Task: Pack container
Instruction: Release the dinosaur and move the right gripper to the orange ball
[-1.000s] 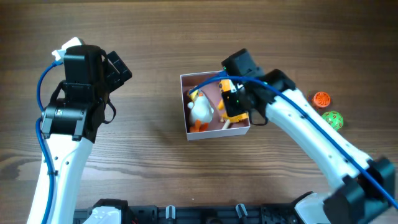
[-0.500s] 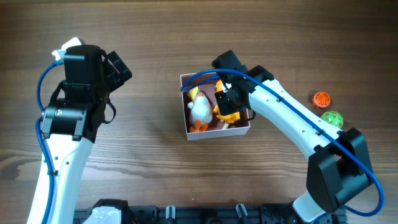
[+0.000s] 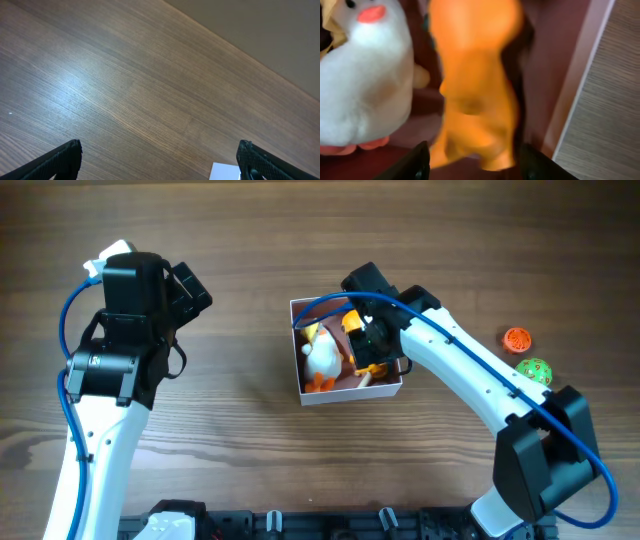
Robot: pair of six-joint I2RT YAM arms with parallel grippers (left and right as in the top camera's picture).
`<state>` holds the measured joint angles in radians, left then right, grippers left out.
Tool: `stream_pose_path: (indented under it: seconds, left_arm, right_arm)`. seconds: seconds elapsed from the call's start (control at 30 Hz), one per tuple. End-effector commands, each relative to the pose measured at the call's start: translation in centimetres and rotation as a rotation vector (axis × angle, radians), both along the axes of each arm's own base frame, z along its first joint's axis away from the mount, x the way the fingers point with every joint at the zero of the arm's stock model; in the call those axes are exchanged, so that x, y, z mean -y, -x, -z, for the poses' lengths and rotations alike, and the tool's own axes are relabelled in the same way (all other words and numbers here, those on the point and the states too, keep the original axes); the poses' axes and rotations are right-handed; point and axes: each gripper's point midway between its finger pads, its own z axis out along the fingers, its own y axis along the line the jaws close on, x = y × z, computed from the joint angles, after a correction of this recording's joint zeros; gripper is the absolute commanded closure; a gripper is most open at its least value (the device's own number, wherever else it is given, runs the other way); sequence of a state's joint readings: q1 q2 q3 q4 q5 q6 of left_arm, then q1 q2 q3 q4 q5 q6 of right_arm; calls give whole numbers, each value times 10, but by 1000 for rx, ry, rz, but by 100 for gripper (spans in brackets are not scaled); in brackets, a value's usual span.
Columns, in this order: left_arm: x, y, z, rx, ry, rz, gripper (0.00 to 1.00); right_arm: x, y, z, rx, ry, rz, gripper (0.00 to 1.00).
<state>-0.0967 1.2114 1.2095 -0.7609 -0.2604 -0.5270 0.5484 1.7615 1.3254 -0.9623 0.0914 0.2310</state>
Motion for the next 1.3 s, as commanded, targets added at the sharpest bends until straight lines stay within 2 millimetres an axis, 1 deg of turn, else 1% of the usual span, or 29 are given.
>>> stream_pose_path:
  seconds: [0.0,0.03,0.07,0.1,0.2,0.27,0.3,0.4,0.43,0.47,0.6,0.67,0.77,0.83,1.07,1.27]
  left_arm:
    - [0,1,-7,20,17,-7,0]
    - [0,1,-7,20,17,-7,0]
    - [0,1,-7,20,17,-7,0]
    - [0,1,-7,20,17,-6,0]
    - [0,1,-6,20,17,-6,0]
    - [0,1,-7,20,17,-7,0]
    - [0,1,-7,20,17,-7,0]
    - [0,1,-7,20,17,-7,0]
    - [0,1,-7,20,17,-7,0]
    - [0,1,-7,20,17,-7,0]
    - [0,1,-7,20,17,-7,0]
    - [0,1,-7,20,17,-7,0]
    - [0,1,-6,20,17,-6,0]
    - [0,1,-7,20,17,-7,0]
    - [0,1,-6,20,17,-6,0]
    - [0,1,-6,20,17,-6,0]
  right_arm:
    - [11,-21,-67,184,-14,44,40]
    - [20,-23,-82,219,-13,71,27]
    - [28,-24,-94,248,-11,98,7]
    - [43,-26,-109,289,-1,142,0]
    - [77,-27,-135,356,-5,233,0]
    - [112,-29,-142,369,9,327,0]
    - [133,-31,-140,362,24,385,0]
    - [176,-36,-126,330,58,505,1]
    - [187,-37,-120,314,60,539,0]
    - [206,-39,-109,285,73,594,0]
    - [249,-41,-78,199,82,716,0]
    - [263,-43,-60,151,45,763,0]
    - [278,-46,-33,86,10,807,0]
    - [283,-47,-19,55,21,794,0]
    - [287,-60,20,3,38,744,0]
    - [287,-61,48,-50,43,743,0]
